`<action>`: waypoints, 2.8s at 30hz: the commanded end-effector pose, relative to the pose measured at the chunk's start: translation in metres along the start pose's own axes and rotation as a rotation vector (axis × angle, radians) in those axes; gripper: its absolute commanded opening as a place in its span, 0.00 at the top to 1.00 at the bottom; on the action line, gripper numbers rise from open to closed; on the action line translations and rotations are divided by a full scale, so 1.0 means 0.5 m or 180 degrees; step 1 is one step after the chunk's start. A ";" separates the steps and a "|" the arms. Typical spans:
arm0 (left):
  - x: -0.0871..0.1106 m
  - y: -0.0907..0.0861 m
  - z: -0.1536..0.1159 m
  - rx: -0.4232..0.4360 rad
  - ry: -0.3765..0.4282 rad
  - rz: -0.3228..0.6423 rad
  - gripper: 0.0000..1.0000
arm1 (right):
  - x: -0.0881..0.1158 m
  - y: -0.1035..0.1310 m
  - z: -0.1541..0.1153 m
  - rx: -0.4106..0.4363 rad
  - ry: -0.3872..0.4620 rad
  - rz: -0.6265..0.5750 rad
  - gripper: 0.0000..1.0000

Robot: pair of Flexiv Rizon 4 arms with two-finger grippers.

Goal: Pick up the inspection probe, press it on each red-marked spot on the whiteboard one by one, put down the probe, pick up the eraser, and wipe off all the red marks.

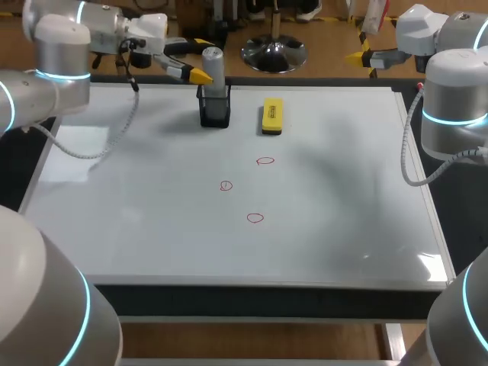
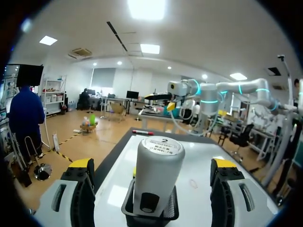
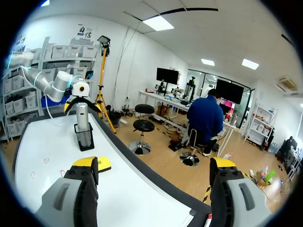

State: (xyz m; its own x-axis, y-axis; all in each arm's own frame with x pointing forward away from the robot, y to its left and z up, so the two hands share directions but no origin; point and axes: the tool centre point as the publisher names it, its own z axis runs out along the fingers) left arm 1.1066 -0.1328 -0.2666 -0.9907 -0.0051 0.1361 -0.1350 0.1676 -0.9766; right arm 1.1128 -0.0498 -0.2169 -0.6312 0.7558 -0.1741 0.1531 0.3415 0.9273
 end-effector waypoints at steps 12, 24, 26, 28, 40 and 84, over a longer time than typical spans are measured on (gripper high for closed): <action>-0.019 0.024 0.038 0.0010 0.0010 -0.0007 0.00 | -0.001 -0.001 0.000 -0.0003 0.0002 -0.0001 0.00; -0.020 0.032 0.050 0.0065 -0.0061 -0.0051 0.00 | -0.001 -0.001 0.000 -0.0003 0.0002 -0.0001 0.00; -0.021 0.031 0.051 0.0071 -0.0070 -0.0049 0.00 | -0.001 -0.001 0.000 -0.0003 0.0002 -0.0001 0.00; -0.022 0.030 0.053 0.0070 -0.0073 -0.0044 0.00 | -0.001 -0.001 0.000 -0.0003 0.0002 -0.0001 0.00; -0.023 0.028 0.057 0.0064 -0.0036 -0.0015 0.62 | -0.001 -0.001 0.000 -0.0003 0.0002 -0.0001 0.00; 0.046 -0.135 0.016 0.0083 -0.0134 0.0420 1.00 | -0.001 -0.001 0.000 -0.0003 0.0002 -0.0001 0.00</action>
State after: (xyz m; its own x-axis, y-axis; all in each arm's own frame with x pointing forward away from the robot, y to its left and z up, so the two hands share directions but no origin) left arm 1.1018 -0.1539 -0.2084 -1.0000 0.0054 0.0069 -0.0062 0.1230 -0.9924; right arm 1.1128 -0.0498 -0.2169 -0.6312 0.7559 -0.1741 0.1532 0.3415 0.9273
